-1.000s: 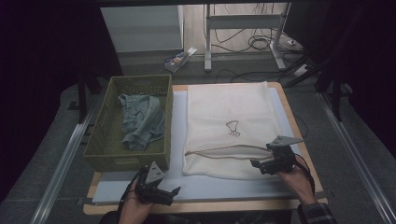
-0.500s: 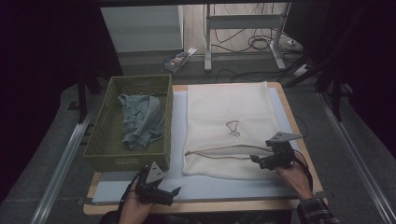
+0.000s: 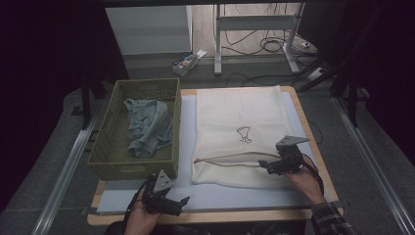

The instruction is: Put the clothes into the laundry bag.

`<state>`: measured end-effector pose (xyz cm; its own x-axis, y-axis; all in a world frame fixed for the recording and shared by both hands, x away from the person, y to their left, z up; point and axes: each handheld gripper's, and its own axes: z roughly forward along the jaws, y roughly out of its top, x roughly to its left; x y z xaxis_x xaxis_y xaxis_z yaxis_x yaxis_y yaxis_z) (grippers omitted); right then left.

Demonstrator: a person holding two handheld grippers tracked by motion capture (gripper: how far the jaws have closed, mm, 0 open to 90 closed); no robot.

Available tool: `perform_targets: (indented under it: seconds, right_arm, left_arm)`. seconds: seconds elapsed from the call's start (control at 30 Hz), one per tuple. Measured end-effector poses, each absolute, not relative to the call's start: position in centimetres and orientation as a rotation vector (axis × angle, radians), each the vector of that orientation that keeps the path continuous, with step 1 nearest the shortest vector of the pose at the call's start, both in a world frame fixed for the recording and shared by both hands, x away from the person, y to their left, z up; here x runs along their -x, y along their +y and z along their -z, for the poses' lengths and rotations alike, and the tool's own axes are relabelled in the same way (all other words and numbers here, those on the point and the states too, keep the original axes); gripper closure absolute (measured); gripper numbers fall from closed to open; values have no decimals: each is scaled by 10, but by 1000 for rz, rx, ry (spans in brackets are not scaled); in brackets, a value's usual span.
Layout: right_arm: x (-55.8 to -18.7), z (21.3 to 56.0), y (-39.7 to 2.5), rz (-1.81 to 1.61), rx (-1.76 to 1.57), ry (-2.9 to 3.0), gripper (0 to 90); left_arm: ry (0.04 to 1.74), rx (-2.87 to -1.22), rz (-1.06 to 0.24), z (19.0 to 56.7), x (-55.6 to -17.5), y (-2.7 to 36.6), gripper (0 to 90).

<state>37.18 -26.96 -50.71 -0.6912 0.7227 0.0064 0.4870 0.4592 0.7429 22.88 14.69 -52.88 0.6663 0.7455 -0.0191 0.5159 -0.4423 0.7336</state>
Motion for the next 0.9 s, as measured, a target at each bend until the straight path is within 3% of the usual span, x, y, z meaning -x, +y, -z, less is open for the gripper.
perform_targets:
  seconds: [0.37,0.9]
  right_arm:
    - [-379,511,-261,-965,-1058,2405,26]
    - [-390,512,-257,-852,-1037,2396,151]
  left_arm:
    - [966,-2160,-397,529,-229,146,12]
    - [962,-2168,-400,530,-229,145,13]
